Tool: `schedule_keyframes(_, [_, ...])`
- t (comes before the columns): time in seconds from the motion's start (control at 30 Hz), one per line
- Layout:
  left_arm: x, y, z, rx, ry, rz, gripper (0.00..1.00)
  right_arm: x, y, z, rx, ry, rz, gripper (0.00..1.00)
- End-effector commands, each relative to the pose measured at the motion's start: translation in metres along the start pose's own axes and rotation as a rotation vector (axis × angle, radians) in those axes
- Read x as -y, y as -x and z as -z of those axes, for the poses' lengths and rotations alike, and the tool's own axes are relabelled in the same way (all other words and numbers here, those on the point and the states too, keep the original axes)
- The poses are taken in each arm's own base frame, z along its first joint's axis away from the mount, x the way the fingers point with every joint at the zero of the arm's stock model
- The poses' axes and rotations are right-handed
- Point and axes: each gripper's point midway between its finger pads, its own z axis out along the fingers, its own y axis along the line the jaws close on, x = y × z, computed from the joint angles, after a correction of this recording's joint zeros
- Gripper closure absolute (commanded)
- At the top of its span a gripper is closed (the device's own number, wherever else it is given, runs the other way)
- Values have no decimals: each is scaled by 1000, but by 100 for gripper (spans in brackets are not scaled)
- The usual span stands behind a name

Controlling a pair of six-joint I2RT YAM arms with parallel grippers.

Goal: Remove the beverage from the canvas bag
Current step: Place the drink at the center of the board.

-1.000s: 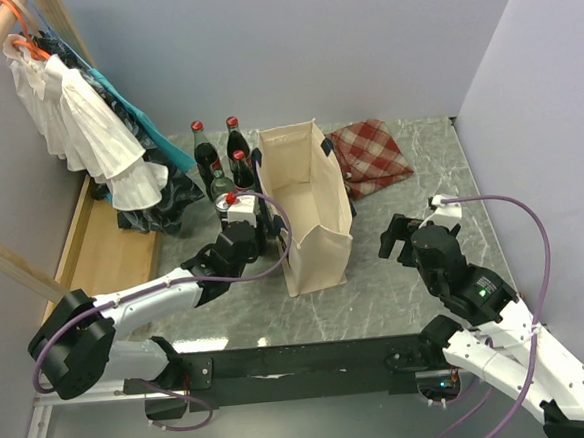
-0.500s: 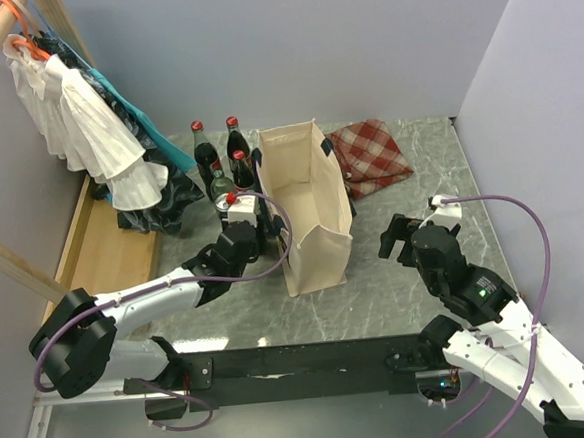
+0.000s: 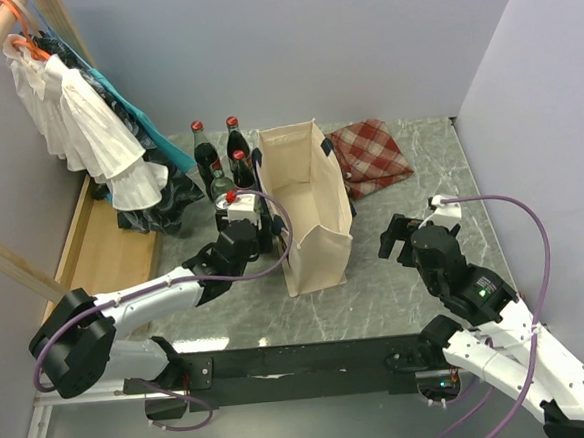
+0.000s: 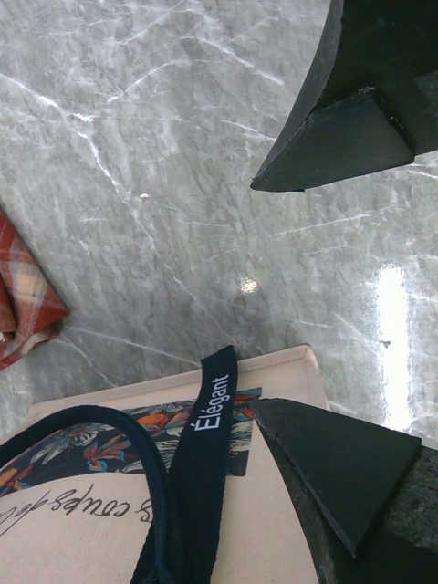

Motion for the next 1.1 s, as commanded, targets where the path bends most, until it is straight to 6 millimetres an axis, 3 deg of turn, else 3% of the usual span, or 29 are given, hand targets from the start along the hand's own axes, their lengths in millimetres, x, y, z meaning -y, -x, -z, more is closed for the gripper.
schedule_keyframes(0.0, [8,37,2,91,-4,53,22,-2,7,0,27,-3,-14,0])
schedule_keyframes(1.07, [2,85,37,175,-25,87,16,-1,10,3,40,0,-26,0])
